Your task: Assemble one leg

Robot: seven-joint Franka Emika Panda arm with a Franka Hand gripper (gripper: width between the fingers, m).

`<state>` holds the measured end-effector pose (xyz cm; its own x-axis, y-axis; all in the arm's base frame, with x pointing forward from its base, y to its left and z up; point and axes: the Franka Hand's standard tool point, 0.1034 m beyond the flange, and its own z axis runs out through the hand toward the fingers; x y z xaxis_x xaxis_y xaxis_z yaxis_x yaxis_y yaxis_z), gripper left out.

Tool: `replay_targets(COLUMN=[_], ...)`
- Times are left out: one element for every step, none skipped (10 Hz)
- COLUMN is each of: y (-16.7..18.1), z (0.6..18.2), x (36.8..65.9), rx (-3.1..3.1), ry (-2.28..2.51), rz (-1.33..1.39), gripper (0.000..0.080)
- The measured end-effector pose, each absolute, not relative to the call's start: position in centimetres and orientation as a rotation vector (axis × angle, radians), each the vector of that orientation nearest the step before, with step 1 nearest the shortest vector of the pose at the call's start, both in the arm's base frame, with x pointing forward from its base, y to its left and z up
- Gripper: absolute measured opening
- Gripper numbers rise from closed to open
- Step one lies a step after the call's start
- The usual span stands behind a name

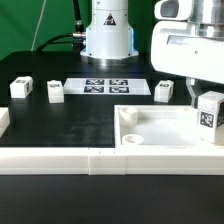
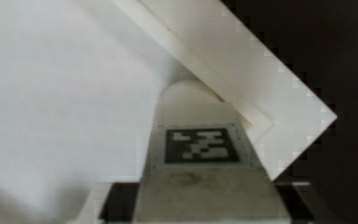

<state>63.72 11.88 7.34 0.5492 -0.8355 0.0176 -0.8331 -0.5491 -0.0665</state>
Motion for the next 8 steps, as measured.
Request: replay_targets(y=[11.91, 11.93, 12.06, 12.27, 12.43, 12.42, 12.41, 12.43], z=[7.33, 7.32, 7.28, 7.25, 7.22, 7.21, 7.21, 7.21], x=[63.69, 63.68, 63.62, 63.58, 63.58, 63.6, 63.62, 63.61], rx=[-2.648, -2.601, -2.469, -2.372, -2.3, -2.208, -2.15, -2.154], ry=[1.591, 1.663, 1.843, 1.96, 2.039, 2.121, 2.175, 2.171], rz=[-0.069, -0.066, -0.051, -0.042, -0.039, -0.02, -0.012, -0.012], gripper=[0.029, 0.029, 0.029, 0.029, 0.029, 0.029, 0.029, 0.029])
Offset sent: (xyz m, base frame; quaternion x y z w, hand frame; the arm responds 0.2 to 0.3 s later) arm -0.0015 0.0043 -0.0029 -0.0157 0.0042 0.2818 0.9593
